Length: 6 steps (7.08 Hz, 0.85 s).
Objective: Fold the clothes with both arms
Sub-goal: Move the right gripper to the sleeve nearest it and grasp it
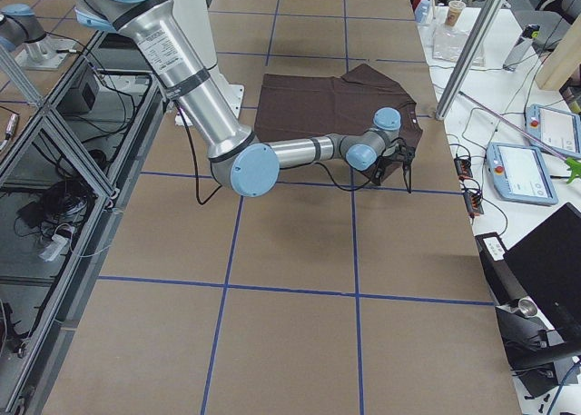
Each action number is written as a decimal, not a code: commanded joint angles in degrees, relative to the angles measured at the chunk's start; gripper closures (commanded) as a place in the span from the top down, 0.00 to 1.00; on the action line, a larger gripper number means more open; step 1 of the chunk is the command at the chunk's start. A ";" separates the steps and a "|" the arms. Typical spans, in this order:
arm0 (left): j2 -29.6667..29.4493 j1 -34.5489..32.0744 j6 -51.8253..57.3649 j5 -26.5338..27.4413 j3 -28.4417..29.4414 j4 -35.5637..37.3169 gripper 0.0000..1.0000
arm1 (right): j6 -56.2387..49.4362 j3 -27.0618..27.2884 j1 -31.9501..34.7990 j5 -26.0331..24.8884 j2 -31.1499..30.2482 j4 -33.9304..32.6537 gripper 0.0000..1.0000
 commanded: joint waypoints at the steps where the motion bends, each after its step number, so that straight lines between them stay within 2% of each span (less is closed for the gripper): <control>1: 0.03 0.00 -0.01 -0.42 -0.08 0.01 1.00 | -0.25 -0.08 -0.01 -0.04 -0.59 -0.03 0.00; 4: 0.12 -0.09 -0.10 -0.86 -0.78 0.27 1.00 | -0.69 0.53 0.07 0.13 -0.42 0.14 0.00; 5: 0.12 -0.09 -0.10 -0.86 -0.78 0.27 1.00 | -0.86 0.54 0.16 0.13 -0.77 0.14 0.50; 6: 0.12 -0.09 -0.10 -0.86 -0.78 0.27 1.00 | -0.78 0.36 0.16 0.13 -0.86 0.06 0.63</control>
